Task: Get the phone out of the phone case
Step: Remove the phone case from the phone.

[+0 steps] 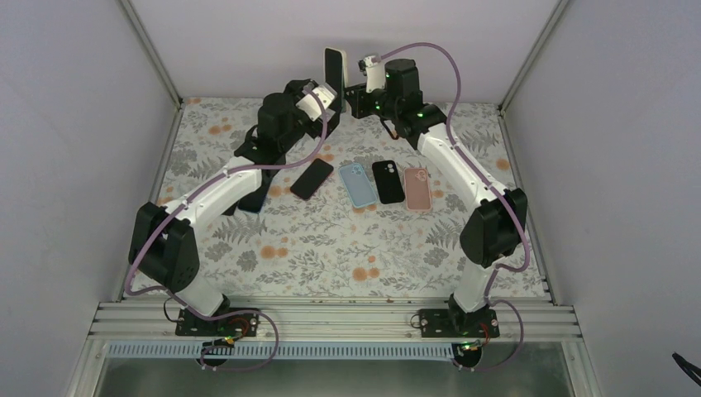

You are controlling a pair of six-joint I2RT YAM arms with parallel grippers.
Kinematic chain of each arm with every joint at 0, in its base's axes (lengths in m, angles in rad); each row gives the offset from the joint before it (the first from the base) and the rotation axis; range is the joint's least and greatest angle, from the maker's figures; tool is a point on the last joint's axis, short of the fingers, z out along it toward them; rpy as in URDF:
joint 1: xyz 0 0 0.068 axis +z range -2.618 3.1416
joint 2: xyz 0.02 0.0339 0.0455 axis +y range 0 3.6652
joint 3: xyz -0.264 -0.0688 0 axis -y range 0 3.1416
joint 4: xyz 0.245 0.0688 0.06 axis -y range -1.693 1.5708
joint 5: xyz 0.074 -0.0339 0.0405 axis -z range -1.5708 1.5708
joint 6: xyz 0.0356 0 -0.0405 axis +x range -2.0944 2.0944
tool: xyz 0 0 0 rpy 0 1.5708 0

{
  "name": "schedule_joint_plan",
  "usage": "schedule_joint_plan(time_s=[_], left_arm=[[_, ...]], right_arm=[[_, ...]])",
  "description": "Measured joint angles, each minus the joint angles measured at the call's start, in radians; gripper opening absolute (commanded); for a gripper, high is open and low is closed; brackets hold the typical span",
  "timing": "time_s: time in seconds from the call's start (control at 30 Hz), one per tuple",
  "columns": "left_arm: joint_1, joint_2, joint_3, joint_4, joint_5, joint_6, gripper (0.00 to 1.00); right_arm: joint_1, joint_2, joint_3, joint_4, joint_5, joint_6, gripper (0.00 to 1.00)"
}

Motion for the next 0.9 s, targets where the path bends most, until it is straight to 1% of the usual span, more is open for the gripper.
schedule_joint_plan(time_s=[0.17,0.47,0.9], left_arm=[[0.003,0.000,0.000,0.001,0.007,-0.008,1.00],[-0.004,0.000,0.000,-0.015,0.083,-0.018,1.00],[-0.007,0.031,0.008,-0.019,0.047,-0.018,1.00]], right_arm=[[0.000,0.000,0.000,0.000,0.000,0.000,0.03],[0.000,0.000,0.000,0.000,0.008,-0.006,0.03],[0.000,0.000,0.000,0.001,0.005,-0.006,0.03]])
